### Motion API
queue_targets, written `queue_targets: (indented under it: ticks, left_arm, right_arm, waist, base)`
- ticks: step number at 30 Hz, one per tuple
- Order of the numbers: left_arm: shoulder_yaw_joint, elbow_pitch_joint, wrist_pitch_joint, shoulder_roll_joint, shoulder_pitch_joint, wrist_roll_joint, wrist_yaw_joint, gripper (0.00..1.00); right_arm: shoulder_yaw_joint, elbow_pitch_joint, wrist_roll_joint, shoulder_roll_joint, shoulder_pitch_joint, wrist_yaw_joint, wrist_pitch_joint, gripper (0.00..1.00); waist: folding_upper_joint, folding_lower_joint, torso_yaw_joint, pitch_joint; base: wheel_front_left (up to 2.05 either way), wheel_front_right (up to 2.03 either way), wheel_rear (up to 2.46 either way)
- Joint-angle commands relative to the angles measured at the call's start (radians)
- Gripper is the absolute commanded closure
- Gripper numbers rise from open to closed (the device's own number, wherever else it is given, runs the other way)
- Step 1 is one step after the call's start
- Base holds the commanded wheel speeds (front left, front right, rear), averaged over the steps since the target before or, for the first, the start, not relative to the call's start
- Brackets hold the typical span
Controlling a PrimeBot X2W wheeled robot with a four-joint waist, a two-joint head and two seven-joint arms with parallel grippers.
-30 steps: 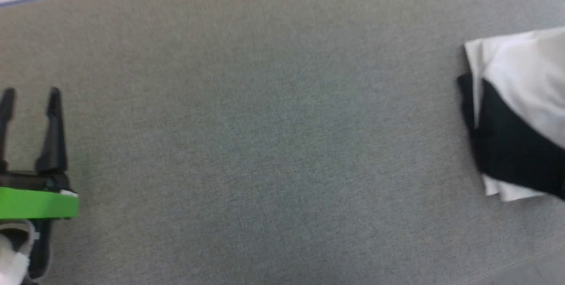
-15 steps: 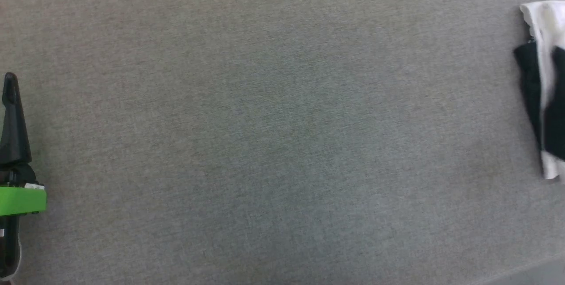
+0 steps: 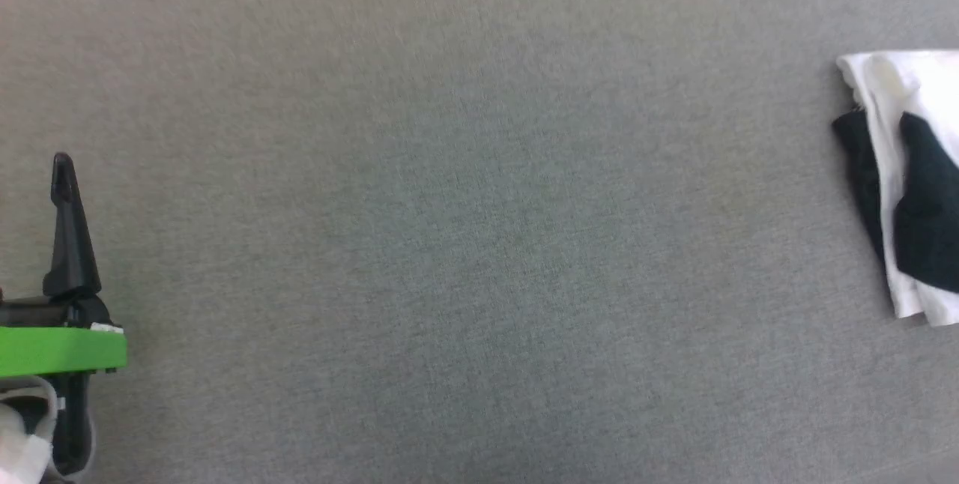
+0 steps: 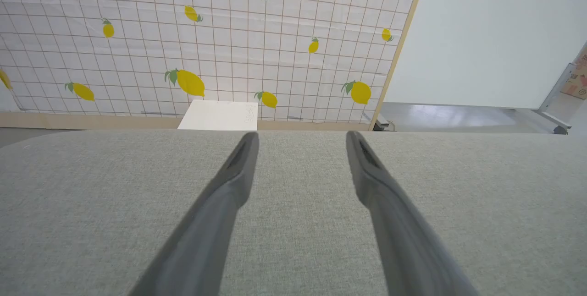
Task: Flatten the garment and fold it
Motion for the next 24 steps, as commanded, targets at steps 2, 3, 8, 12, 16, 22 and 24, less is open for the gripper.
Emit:
queue_targets:
  ticks: [2, 3, 8, 12, 16, 22, 24]
  left_arm:
    - [-0.004, 0.015, -0.012, -0.02, -0.006, -0.007, 0.013, 0.0]
    - [-0.005, 0.022, -0.015, -0.031, -0.005, -0.006, 0.017, 0.0]
    - [-0.008, 0.05, -0.023, -0.074, 0.003, 0.006, 0.037, 0.0]
    - [-0.009, 0.068, -0.026, -0.104, 0.009, 0.019, 0.054, 0.0]
    - [-0.013, 0.081, -0.028, -0.134, 0.017, 0.032, 0.066, 0.0]
    - [-0.014, 0.095, -0.029, -0.165, 0.033, 0.062, 0.092, 0.0]
    - [-0.021, 0.103, -0.029, -0.175, 0.036, 0.073, 0.101, 0.0]
  right_arm:
    - [0.064, -0.013, 0.046, -0.003, -0.039, -0.002, -0.063, 0.0]
    - [0.098, -0.016, 0.061, 0.004, -0.052, -0.002, -0.092, 0.0]
    - [0.214, -0.018, 0.132, 0.075, -0.067, -0.002, -0.194, 0.0]
    - [0.261, -0.015, 0.144, 0.161, -0.037, -0.002, -0.307, 0.0]
    - [0.251, -0.011, 0.129, 0.299, 0.044, -0.002, -0.446, 0.0]
    - [0.202, -0.007, 0.102, 0.406, 0.22, -0.002, -0.631, 0.0]
    - [0.189, 0.011, 0.183, 0.409, 0.282, -0.002, -0.687, 0.0]
  waist:
    - [-0.0001, -0.0001, 0.043, -0.136]
    - [-0.0001, -0.0001, 0.05, -0.159]
    - [-0.0001, -0.0001, 0.088, -0.255]
    - [-0.0001, -0.0001, 0.124, -0.32]
    - [-0.0001, -0.0001, 0.16, -0.376]
    - [-0.0001, -0.0001, 0.203, -0.418]
    - [-0.0001, -0.0001, 0.22, -0.428]
  base:
    - [0.0, 0.0, 0.0]
    - [0.0, 0.0, 0.0]
    - [0.0, 0.0, 0.0]
    - [0.0, 0.0, 0.0]
    - [0.0, 0.0, 0.0]
    - [0.0, 0.0, 0.0]
    - [0.0, 0.0, 0.0]
